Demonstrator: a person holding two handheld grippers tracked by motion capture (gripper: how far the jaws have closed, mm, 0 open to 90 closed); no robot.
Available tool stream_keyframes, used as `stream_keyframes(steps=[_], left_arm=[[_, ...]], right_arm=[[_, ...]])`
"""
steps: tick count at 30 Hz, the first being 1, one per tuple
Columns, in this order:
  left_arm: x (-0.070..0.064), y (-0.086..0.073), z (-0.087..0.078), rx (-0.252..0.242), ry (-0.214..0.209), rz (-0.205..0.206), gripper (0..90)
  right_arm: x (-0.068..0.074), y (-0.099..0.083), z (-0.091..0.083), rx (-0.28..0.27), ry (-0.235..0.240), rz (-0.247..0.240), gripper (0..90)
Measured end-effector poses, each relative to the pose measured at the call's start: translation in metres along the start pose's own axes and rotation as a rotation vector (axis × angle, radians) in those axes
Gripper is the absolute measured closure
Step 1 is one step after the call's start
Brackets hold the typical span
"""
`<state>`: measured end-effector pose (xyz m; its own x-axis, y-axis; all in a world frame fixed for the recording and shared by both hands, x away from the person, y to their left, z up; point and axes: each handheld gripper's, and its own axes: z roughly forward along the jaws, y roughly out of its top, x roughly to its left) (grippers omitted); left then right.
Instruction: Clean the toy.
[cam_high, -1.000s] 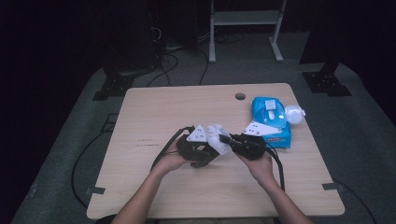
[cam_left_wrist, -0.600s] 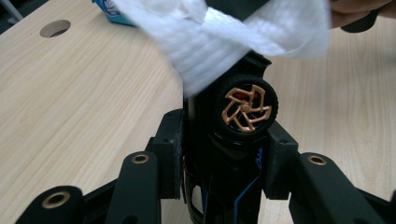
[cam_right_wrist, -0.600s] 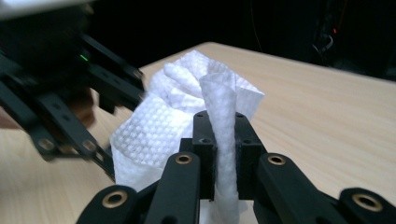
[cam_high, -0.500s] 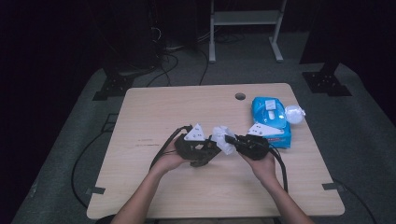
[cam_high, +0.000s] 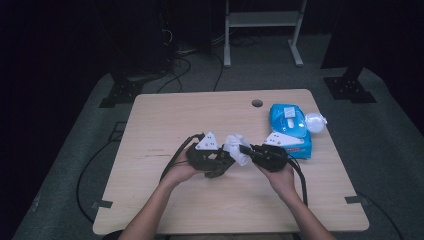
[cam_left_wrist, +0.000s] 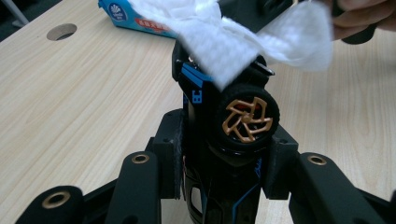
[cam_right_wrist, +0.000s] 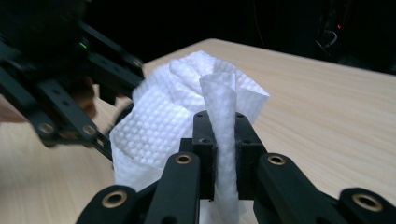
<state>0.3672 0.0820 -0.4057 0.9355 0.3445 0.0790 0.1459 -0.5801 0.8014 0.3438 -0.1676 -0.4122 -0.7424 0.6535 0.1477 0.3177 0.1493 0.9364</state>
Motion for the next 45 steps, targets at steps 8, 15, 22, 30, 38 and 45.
stream_keyframes(steps=[8, 15, 22, 30, 38, 45], left_arm=[[0.002, -0.001, 0.000, -0.010, -0.002, -0.009, 57.8], [0.001, -0.001, 0.001, -0.016, -0.013, -0.014, 57.8], [0.005, -0.003, 0.000, -0.023, -0.014, -0.030, 57.8], [0.003, -0.001, -0.001, -0.030, -0.006, -0.021, 57.7], [0.002, -0.001, 0.004, -0.018, -0.008, -0.015, 57.8], [0.000, 0.001, 0.007, -0.013, -0.001, -0.005, 57.8]], right_arm=[[-0.006, -0.008, 0.003, 0.025, -0.007, 0.029, 81.9], [0.000, 0.002, -0.001, -0.020, 0.017, 0.013, 81.9], [-0.008, -0.011, 0.004, 0.035, -0.009, 0.035, 81.9], [0.002, 0.004, -0.002, -0.015, 0.010, 0.013, 81.8], [-0.003, -0.002, 0.000, 0.009, -0.006, 0.027, 81.9], [0.010, 0.008, -0.001, -0.037, 0.043, 0.016, 81.9]])
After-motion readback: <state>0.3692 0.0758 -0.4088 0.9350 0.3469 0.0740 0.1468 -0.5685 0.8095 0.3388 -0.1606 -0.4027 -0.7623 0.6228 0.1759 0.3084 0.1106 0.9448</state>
